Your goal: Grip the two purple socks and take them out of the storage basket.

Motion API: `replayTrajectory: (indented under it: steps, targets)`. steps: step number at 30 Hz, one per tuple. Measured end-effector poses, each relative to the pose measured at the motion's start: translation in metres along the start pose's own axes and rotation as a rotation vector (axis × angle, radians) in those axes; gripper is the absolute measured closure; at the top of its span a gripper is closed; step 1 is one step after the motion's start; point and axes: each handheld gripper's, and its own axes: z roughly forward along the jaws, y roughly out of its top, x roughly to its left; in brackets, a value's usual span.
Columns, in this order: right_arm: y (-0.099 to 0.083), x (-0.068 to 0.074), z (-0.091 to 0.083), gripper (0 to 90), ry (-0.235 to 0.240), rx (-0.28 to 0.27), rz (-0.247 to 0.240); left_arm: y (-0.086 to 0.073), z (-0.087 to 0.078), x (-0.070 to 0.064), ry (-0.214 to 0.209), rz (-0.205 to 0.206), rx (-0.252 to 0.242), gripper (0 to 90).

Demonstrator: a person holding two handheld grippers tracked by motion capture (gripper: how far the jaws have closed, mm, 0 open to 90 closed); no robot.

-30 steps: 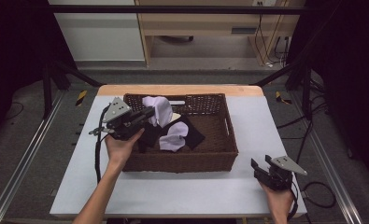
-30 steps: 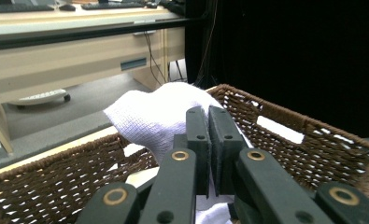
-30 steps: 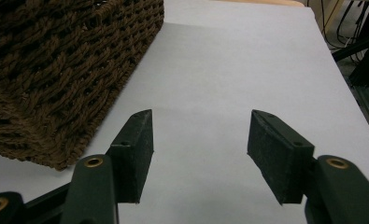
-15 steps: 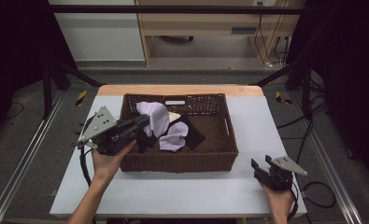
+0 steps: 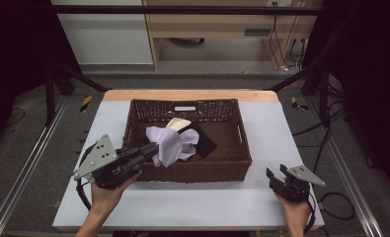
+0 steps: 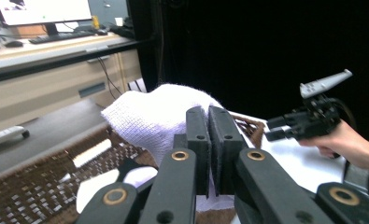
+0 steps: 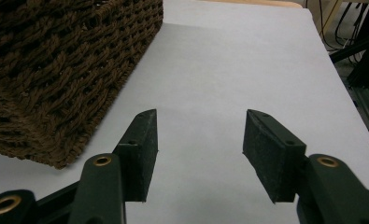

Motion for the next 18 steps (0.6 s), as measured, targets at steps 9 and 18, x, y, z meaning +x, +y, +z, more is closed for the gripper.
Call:
replayTrajectory:
  steps: [9, 18]
  targets:
    - [0.0, 0.0, -0.001, 45.5, -0.001, 0.001, -0.002, -0.019, -0.011, -0.019, -0.049, 0.008, 0.035, 86.7]
    - [0.0, 0.001, 0.0, 45.9, 0.001, 0.004, -0.004, -0.051, -0.017, -0.036, -0.095, -0.007, 0.12, 86.6]
